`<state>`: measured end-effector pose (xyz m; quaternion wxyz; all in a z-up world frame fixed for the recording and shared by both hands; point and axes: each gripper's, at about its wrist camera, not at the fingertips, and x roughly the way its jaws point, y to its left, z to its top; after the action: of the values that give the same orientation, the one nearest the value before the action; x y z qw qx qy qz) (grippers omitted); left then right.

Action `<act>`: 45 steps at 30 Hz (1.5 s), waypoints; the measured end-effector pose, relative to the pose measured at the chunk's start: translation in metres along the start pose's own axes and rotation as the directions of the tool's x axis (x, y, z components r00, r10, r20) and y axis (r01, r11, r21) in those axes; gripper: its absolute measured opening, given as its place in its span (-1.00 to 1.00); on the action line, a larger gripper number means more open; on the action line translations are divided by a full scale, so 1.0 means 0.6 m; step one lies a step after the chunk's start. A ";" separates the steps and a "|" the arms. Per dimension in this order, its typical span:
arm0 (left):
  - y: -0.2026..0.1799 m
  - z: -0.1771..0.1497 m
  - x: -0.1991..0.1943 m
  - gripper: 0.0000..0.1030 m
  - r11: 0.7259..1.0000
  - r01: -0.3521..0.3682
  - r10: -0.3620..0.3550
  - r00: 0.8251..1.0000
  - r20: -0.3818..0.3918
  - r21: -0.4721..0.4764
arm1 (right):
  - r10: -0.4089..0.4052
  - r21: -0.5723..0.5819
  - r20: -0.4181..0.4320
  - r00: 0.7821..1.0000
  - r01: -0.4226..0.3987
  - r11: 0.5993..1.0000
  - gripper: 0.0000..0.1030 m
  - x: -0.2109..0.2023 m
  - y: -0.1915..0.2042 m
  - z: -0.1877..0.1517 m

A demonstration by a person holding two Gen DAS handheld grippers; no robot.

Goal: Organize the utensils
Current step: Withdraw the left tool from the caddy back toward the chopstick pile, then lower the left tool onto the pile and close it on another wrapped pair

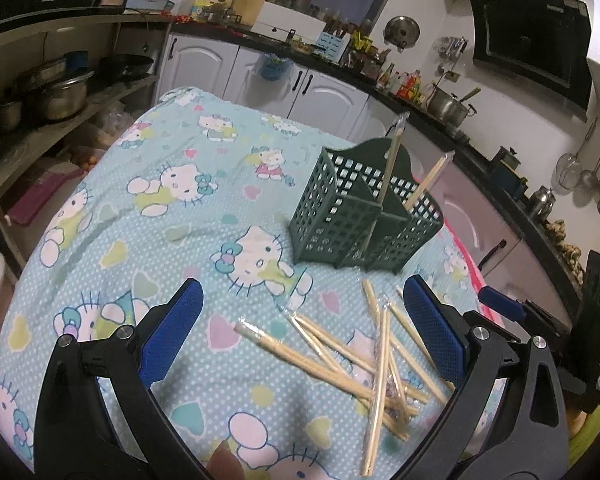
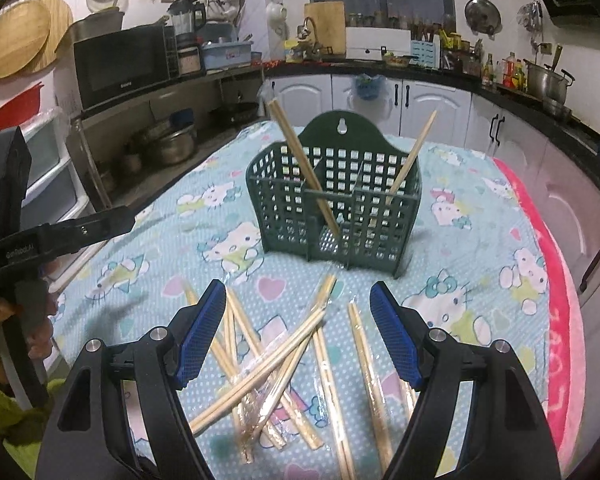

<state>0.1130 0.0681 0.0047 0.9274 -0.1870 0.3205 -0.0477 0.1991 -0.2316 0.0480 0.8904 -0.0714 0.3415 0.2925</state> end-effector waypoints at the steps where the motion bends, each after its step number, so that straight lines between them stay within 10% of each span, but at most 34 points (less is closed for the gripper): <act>1: 0.000 -0.003 0.001 0.79 1.000 -0.004 0.004 1.000 -0.005 0.004 | 0.001 -0.001 -0.005 1.000 -0.001 1.000 0.40 0.003 0.000 -0.002; 21: 0.016 -0.072 0.078 0.78 0.999 0.037 -0.044 0.980 -0.195 -0.040 | -0.011 0.060 -0.126 0.992 0.019 0.998 0.37 0.083 -0.031 -0.032; 45: 0.078 -0.060 0.152 -0.13 0.968 0.033 -0.101 0.960 -0.261 -0.250 | 0.088 0.235 -0.245 0.966 -0.029 0.972 -0.10 0.182 -0.069 -0.022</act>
<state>0.1614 0.0812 -0.0916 0.8425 -0.3015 0.4416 -0.0649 0.2803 -0.2179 -0.0359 0.8325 0.0052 0.4860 0.2659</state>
